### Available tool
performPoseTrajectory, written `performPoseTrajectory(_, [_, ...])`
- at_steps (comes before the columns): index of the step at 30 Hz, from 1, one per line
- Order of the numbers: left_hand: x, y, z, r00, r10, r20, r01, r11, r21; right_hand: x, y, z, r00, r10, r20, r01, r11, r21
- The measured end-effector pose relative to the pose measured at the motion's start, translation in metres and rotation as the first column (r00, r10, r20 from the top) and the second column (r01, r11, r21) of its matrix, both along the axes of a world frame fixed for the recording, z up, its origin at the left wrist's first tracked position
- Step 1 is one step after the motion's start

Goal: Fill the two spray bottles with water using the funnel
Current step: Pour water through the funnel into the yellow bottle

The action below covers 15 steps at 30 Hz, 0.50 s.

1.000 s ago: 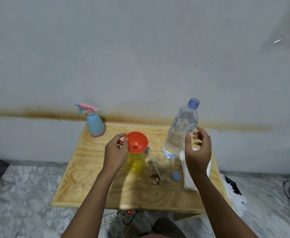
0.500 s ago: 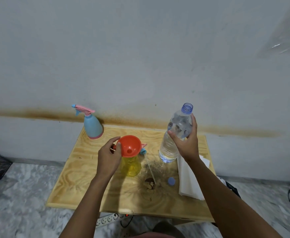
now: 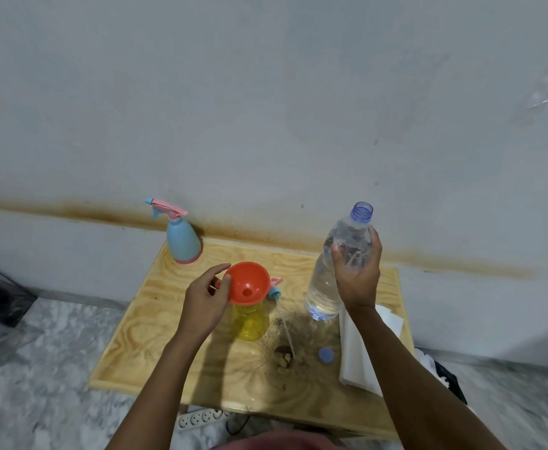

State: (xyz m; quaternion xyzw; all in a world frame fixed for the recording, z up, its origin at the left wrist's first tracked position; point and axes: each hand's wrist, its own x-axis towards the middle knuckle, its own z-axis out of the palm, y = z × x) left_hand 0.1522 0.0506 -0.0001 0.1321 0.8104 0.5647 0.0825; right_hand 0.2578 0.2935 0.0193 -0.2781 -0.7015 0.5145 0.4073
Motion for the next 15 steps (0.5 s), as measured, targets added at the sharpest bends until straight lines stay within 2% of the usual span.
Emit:
performPoseTrajectory(10, [-0.008,-0.003,-0.002,0.996,-0.063,0.06,0.059,0.996,0.072,0.008,-0.005,0.04,0.993,0.113,-0.04,-0.108,0.989,0.097])
performPoseTrajectory(15, [-0.007,-0.006,-0.003,0.993,-0.08,0.087,0.072,0.993,0.091,0.015,-0.013,0.065,0.97,0.236,0.05,-0.241,0.952,0.188])
